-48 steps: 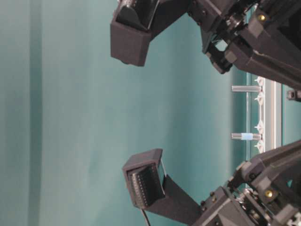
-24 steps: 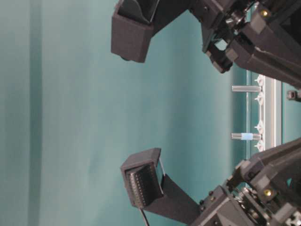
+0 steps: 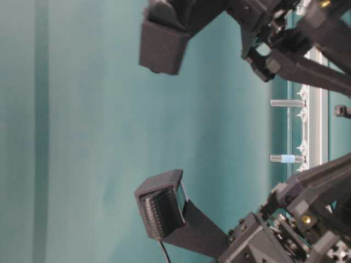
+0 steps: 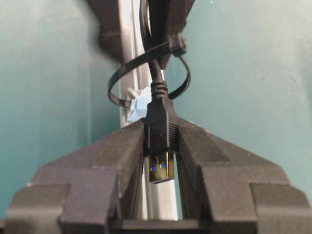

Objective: Insert the wire through the string loop located in the center.
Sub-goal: 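Open the right gripper and pull the cable leftward with the left gripper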

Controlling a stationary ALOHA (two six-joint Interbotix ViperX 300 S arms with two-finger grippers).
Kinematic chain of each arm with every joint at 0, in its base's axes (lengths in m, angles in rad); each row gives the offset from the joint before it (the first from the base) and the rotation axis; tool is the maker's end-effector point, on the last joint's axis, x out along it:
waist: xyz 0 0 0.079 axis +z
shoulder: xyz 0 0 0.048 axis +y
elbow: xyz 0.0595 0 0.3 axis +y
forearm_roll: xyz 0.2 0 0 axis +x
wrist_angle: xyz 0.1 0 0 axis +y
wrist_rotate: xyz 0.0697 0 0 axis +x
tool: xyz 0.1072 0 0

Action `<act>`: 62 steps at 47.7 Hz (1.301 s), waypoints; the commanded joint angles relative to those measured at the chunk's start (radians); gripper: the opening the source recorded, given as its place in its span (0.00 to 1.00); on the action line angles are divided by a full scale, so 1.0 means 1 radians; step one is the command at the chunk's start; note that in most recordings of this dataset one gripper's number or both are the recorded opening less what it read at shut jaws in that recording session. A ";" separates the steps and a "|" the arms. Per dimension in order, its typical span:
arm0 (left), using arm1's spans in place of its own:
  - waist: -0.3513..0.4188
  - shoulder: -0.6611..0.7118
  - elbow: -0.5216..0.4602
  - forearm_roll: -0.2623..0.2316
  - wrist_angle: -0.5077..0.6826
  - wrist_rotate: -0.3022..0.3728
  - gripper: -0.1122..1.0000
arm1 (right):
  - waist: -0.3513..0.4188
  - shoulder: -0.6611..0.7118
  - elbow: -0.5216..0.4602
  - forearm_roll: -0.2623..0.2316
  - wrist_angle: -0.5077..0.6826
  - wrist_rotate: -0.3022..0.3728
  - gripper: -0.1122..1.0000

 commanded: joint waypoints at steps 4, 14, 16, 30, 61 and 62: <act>-0.005 -0.029 -0.020 0.003 -0.006 -0.005 0.27 | 0.003 -0.021 -0.020 0.000 0.003 -0.002 0.65; -0.005 -0.031 -0.020 0.003 -0.005 -0.005 0.27 | 0.005 -0.023 -0.020 0.000 0.002 -0.002 0.61; -0.005 -0.031 -0.020 0.003 -0.005 -0.005 0.27 | 0.005 -0.025 -0.020 0.000 0.002 0.000 0.60; -0.003 -0.075 0.025 0.002 0.035 -0.005 0.27 | 0.005 -0.046 -0.008 -0.003 -0.020 -0.005 0.60; -0.003 -0.241 0.195 0.002 0.048 -0.040 0.26 | 0.005 -0.135 0.063 -0.002 -0.032 -0.002 0.60; -0.003 -0.245 0.199 0.003 0.049 -0.040 0.26 | 0.005 -0.135 0.064 -0.003 -0.032 -0.002 0.60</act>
